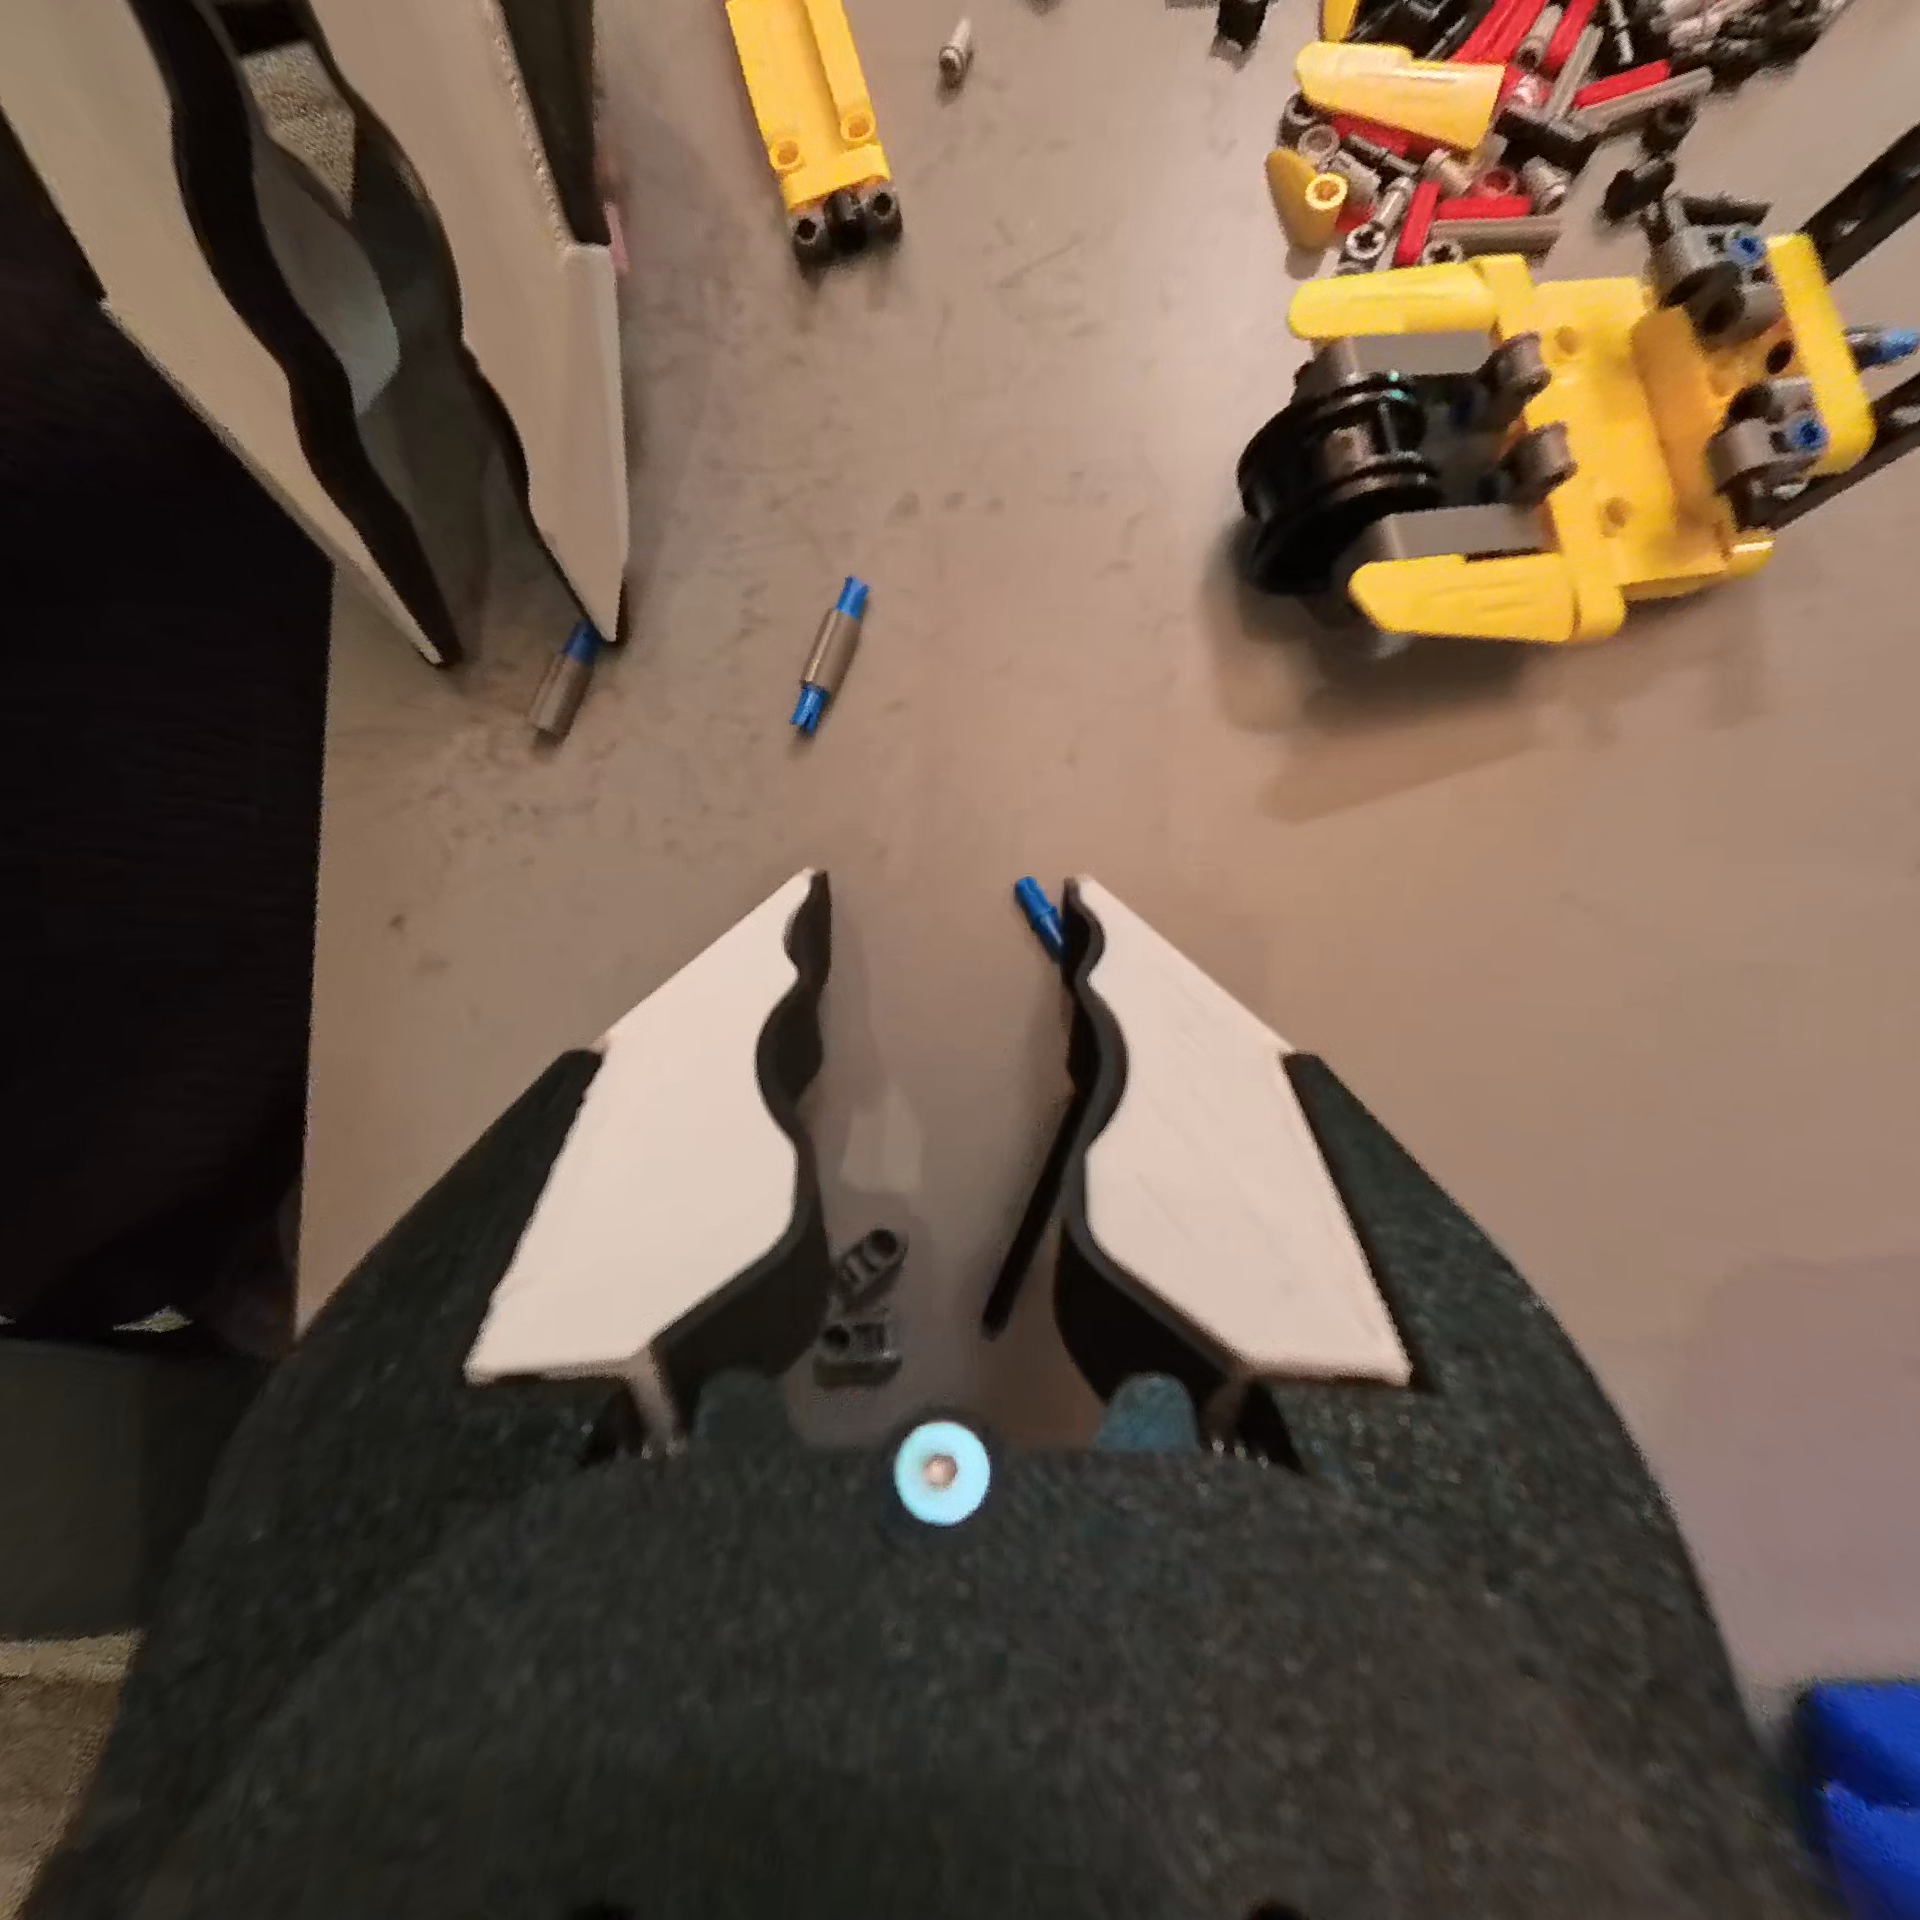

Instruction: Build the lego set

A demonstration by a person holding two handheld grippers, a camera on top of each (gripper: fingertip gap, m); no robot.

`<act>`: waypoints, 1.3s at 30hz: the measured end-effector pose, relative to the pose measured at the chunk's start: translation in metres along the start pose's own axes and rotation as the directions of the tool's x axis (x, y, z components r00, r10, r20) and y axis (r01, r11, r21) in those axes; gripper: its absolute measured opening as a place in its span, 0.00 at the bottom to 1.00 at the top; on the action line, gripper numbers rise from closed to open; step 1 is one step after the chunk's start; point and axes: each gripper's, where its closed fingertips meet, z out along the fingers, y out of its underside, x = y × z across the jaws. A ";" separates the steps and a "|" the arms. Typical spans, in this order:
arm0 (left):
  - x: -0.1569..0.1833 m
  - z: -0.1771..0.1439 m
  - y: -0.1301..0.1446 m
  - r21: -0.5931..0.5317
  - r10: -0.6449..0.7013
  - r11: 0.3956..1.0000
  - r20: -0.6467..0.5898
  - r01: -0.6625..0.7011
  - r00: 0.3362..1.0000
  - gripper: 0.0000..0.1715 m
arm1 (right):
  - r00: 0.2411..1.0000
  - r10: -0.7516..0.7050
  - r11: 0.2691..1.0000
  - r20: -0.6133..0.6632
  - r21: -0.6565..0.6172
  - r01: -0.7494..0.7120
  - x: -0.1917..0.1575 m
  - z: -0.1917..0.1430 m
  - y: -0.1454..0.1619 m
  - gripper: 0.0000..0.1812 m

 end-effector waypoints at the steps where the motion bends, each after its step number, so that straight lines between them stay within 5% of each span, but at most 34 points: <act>1: 0.000 0.000 0.000 0.003 -0.001 1.000 -0.002 0.001 1.000 0.17 | 1.000 0.009 1.000 -0.001 0.001 -0.009 -0.002 -0.001 0.002 0.24; 6: 0.000 0.000 0.000 0.012 -0.003 1.000 -0.014 0.003 1.000 0.17 | 0.999 0.019 1.000 -0.050 -0.016 -0.019 -0.009 -0.004 0.008 0.24; 16: -0.001 0.000 -0.001 0.046 -0.022 0.999 -0.012 0.022 1.000 0.16 | 0.977 -0.005 1.000 -0.213 -0.004 0.005 0.007 -0.001 0.006 0.03; 27: -0.009 0.005 -0.004 0.036 0.044 0.998 0.078 -0.047 0.996 0.22 | 0.984 0.051 0.996 -0.171 0.086 -0.036 -0.074 0.009 -0.018 0.02; 32: -0.005 0.008 -0.008 0.038 0.073 0.996 0.032 -0.074 0.997 0.02 | 0.967 0.126 0.990 -0.221 0.090 -0.108 -0.087 0.020 -0.009 0.02; 39: 0.000 0.007 -0.009 0.050 0.062 0.997 -0.018 -0.061 0.998 0.02 | 0.956 0.199 0.972 -0.215 0.170 -0.164 -0.086 0.018 -0.010 0.03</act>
